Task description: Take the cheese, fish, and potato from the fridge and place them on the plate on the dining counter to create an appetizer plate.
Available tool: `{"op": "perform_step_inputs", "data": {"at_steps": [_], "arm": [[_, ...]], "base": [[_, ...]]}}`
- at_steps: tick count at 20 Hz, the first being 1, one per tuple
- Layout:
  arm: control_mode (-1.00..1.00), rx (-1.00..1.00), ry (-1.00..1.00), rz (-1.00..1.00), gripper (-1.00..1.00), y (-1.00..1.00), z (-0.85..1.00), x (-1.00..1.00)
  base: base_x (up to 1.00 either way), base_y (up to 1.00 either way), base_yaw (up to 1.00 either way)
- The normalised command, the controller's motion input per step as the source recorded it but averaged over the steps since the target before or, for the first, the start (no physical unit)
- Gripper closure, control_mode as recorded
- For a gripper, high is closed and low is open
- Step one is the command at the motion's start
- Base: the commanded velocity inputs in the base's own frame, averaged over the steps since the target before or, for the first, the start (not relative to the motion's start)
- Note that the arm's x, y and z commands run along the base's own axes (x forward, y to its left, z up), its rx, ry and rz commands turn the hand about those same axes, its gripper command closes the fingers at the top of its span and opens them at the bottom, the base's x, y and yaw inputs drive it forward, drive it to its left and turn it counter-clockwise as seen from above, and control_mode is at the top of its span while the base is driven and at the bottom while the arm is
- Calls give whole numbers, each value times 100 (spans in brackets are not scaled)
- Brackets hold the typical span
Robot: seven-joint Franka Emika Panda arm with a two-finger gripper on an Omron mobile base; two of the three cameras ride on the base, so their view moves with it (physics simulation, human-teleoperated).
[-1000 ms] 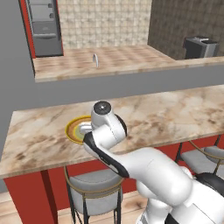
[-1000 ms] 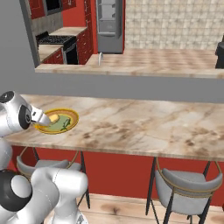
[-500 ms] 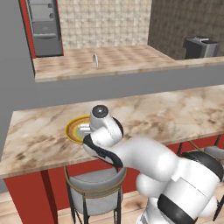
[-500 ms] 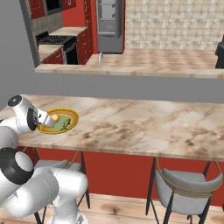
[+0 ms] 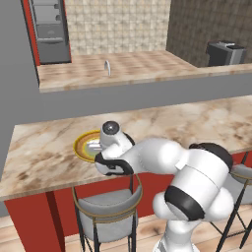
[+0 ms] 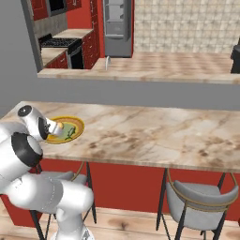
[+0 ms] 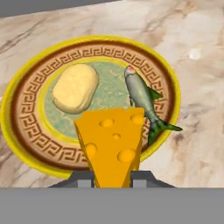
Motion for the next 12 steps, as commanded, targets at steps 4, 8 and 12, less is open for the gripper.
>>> {"op": "perform_step_inputs", "data": {"at_steps": [4,8,12], "arm": [[-100,0,0,0,100,13,-27,41],[-100,0,0,0,100,15,-28,41],[-100,0,0,0,100,17,-25,39]], "base": [[0,0,0],[0,0,0],[0,0,0]]}}
